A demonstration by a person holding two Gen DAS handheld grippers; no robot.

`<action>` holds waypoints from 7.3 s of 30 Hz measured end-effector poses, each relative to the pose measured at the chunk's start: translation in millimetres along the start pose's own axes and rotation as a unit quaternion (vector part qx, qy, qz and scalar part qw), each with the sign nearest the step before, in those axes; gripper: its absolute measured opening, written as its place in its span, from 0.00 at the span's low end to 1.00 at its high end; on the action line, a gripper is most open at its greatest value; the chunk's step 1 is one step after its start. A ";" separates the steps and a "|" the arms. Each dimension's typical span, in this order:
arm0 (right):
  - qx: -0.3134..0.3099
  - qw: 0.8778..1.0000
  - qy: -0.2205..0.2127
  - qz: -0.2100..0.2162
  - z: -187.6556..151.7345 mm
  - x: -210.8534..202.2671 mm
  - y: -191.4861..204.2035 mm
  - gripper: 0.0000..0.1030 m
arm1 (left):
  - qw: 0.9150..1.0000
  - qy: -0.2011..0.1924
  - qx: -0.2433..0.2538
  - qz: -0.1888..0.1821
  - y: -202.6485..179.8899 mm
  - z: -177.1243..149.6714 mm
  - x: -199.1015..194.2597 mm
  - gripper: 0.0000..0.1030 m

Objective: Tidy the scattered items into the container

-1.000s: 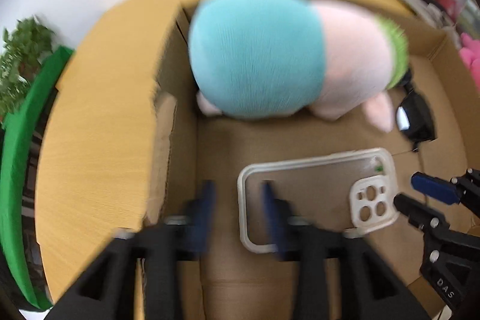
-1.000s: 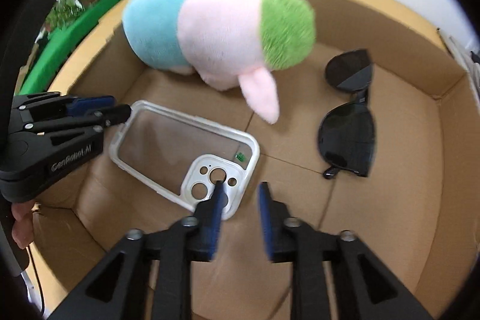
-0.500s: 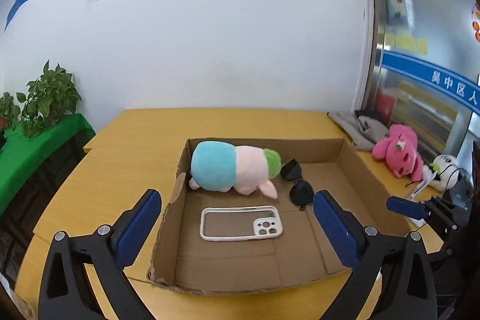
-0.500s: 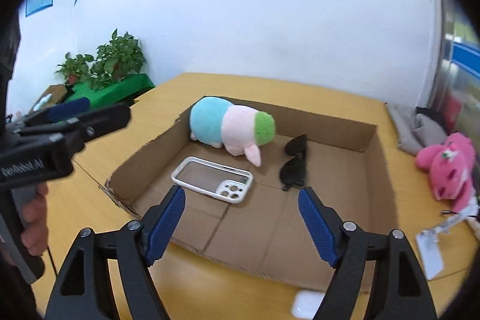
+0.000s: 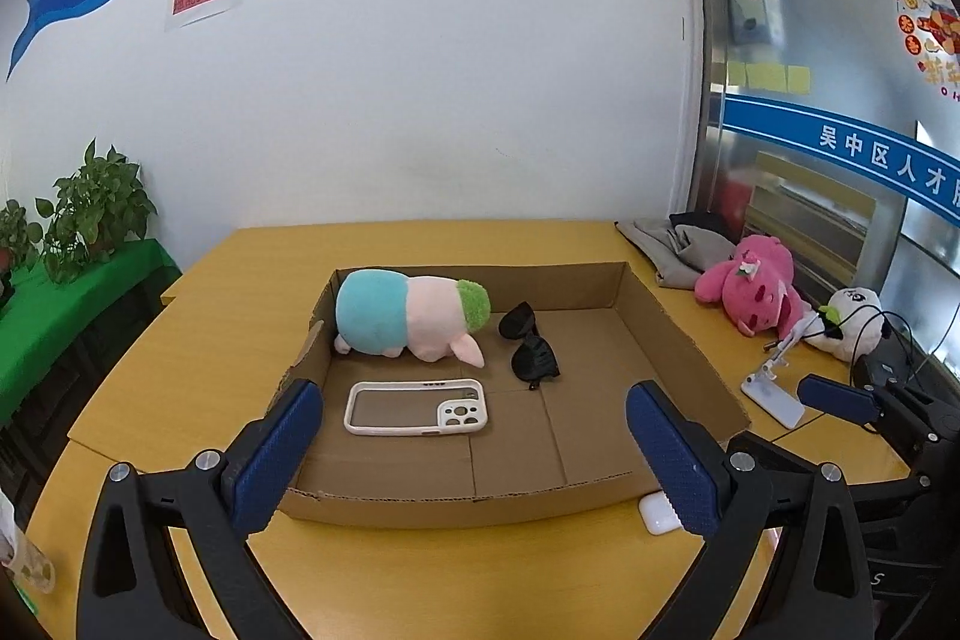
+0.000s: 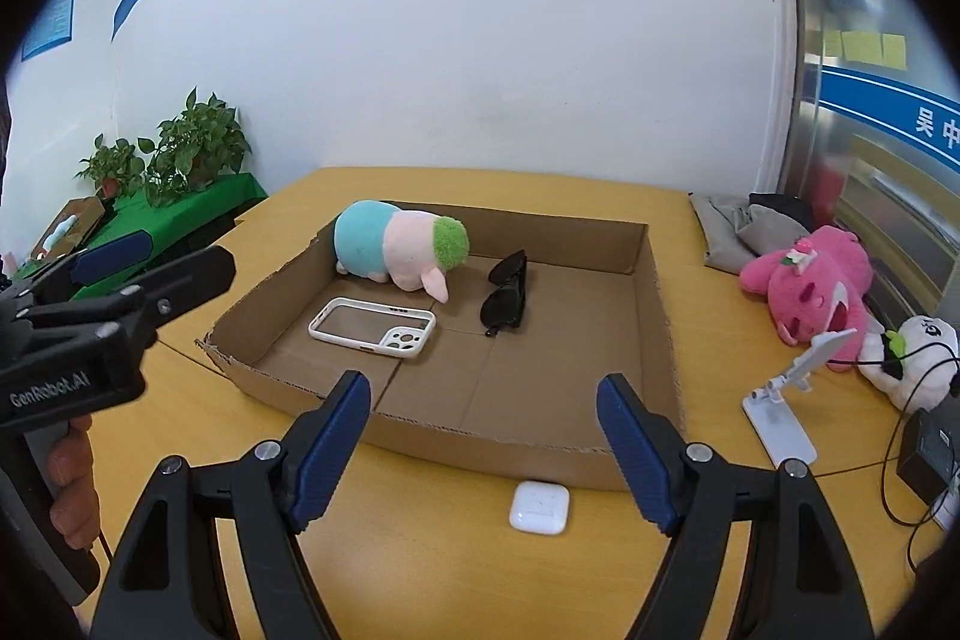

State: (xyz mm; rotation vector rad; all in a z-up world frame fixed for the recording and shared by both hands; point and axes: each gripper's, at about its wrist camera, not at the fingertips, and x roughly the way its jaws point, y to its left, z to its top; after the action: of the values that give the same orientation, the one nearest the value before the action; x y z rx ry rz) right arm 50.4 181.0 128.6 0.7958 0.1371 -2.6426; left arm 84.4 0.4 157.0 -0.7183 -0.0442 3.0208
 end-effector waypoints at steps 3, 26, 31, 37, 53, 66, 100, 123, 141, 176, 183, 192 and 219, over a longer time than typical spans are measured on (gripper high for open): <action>0.003 1.000 0.002 -0.009 -7.9 -4.3 -6.0 0.76 | 1.000 0.001 0.014 -0.008 -14.3 -4.4 -2.0 1.00; -0.029 0.998 0.061 0.009 -46.6 17.6 15.9 0.76 | 0.998 0.055 -0.041 -0.011 7.0 -65.5 10.5 0.99; -0.018 0.997 0.077 0.004 -58.5 28.3 17.0 0.76 | 0.996 0.073 -0.038 -0.022 11.4 -77.7 19.9 1.00; 0.010 0.997 0.081 0.000 -72.5 34.2 11.6 0.76 | 0.996 0.078 -0.023 -0.033 10.5 -82.1 24.5 1.00; 0.067 0.989 0.129 -0.012 -104.8 67.3 -35.9 0.76 | 0.990 0.121 -0.009 -0.070 -10.9 -114.6 44.7 1.00; 0.035 0.983 0.182 -0.003 -101.4 137.1 -35.1 0.43 | 0.989 0.137 -0.047 -0.036 17.9 -128.7 41.3 1.00; -0.114 0.974 0.151 0.127 -182.3 18.6 27.2 0.42 | 0.881 0.307 0.186 -0.309 -110.6 -179.4 50.3 0.48; -0.161 0.979 0.060 0.111 -74.7 -2.3 47.4 0.41 | 0.920 0.211 0.184 -0.274 -70.5 -63.9 27.4 0.48; -0.203 0.964 0.049 0.167 17.9 42.5 103.6 0.41 | 0.945 0.193 0.145 -0.219 16.4 7.6 63.9 0.47; -0.121 0.895 0.328 0.277 10.1 275.5 145.9 0.41 | 0.878 0.427 -0.093 -0.195 134.7 -59.1 249.6 0.47; -0.124 0.889 0.359 0.257 3.1 280.5 149.5 0.42 | 0.879 0.433 -0.087 -0.179 131.7 -65.1 252.9 0.47; -0.100 0.900 0.348 0.241 3.2 266.1 139.4 0.55 | 0.908 0.397 -0.058 -0.123 135.2 -56.8 235.4 0.51; -0.023 0.998 0.040 0.034 18.6 52.1 37.7 0.73 | 0.998 0.052 0.001 0.029 34.9 -9.9 47.7 1.00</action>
State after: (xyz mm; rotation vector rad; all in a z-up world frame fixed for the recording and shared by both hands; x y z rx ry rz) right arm 15.1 125.5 116.1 0.8751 0.1885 -2.5368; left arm 45.3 -32.3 125.4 -0.8896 -0.0194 3.0317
